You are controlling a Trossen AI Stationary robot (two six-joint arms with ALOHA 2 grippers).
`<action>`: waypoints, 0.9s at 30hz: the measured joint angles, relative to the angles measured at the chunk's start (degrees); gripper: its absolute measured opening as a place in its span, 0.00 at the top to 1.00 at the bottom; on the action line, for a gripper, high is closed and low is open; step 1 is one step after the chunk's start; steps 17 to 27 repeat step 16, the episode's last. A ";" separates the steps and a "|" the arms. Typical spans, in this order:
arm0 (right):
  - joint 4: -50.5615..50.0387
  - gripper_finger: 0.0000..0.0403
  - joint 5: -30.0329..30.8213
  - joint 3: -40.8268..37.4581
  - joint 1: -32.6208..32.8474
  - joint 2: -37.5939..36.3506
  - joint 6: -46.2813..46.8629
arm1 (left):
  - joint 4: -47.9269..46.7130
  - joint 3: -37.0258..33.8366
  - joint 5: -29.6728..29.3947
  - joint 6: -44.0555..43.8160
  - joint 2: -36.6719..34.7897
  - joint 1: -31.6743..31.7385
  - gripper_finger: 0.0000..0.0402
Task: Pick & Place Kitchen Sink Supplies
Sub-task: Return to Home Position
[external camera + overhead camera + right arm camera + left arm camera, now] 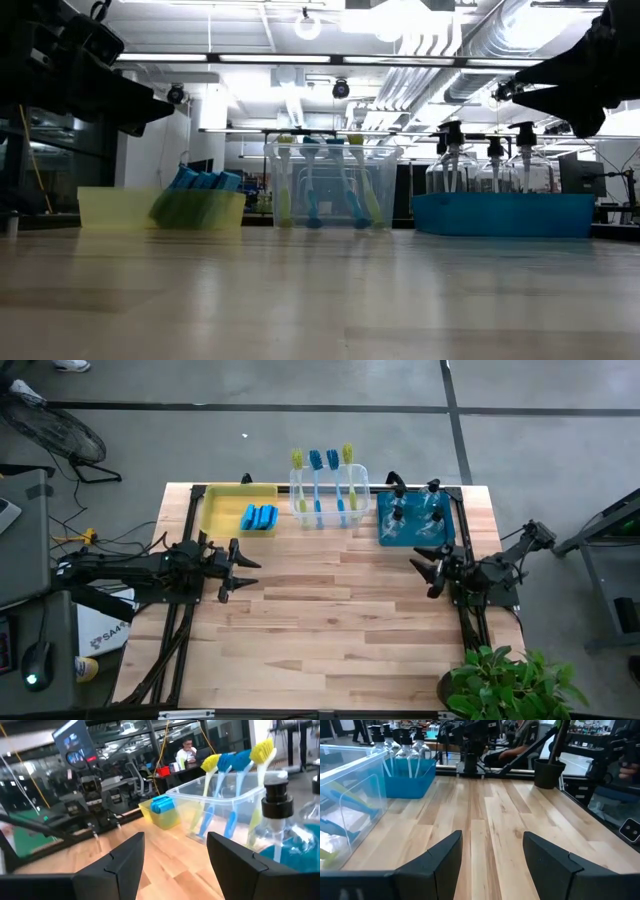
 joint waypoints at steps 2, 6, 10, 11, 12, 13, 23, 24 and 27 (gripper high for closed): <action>0.09 0.48 -0.15 0.00 0.00 0.00 2.61 | 0.00 0.00 0.04 0.00 -0.02 0.00 0.49; 0.09 0.48 -1.74 0.00 0.00 0.00 3.25 | 0.00 0.00 -0.07 0.00 -0.01 0.00 0.49; 0.09 0.48 -2.73 0.00 0.00 0.00 0.23 | 0.00 0.00 -0.13 0.00 -0.02 0.00 0.49; 0.09 0.48 -2.90 0.00 0.00 0.00 -0.56 | 0.00 0.00 -0.13 0.00 -0.01 0.00 0.49; 0.11 0.48 -3.10 0.00 0.00 0.00 -1.46 | 0.00 0.00 -0.13 0.00 -0.01 0.00 0.49; 0.11 0.48 -3.40 0.00 0.00 0.00 -2.11 | 0.00 0.00 -0.13 0.00 -0.02 0.00 0.49; 0.11 0.48 -3.74 0.00 0.00 0.00 -4.05 | 0.02 0.00 -0.15 0.00 -0.01 0.00 0.49; 0.11 0.48 -3.74 0.00 0.00 0.00 -4.05 | 0.02 0.00 -0.15 0.00 -0.01 0.00 0.49; 0.11 0.48 -3.74 0.00 0.00 0.00 -4.05 | 0.02 0.00 -0.15 0.00 -0.01 0.00 0.49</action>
